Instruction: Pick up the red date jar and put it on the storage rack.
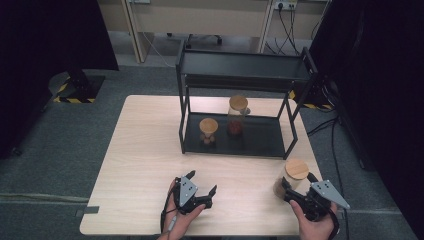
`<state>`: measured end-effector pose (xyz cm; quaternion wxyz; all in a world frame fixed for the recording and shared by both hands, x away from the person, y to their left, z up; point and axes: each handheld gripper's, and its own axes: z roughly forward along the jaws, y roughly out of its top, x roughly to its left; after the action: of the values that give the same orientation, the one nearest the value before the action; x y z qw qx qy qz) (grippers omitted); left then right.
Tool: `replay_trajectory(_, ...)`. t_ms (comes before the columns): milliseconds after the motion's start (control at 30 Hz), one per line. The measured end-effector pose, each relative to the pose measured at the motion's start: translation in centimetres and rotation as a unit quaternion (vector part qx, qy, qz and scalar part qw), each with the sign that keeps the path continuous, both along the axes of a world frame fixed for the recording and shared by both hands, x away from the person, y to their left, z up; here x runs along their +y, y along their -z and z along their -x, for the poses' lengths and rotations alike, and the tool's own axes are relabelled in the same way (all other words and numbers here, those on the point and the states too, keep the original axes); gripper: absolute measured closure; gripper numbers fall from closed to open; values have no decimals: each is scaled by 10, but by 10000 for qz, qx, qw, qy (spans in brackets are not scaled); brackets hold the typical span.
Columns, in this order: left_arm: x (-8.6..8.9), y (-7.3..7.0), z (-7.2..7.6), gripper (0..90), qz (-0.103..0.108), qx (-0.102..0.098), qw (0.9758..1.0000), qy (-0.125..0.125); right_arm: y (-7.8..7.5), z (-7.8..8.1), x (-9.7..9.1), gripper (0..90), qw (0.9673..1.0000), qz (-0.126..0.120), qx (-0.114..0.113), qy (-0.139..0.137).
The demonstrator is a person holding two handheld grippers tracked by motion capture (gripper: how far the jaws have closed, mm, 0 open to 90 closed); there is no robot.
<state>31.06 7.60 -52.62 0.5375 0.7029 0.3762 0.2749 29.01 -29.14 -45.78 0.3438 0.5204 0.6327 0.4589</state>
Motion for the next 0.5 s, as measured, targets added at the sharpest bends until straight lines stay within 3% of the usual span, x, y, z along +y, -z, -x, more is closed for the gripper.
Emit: replay_trajectory(500, 0, 0, 0, 101, 17, 9, 10000, -3, 2, -12, 4, 249, 9998, 140, -128, -95)
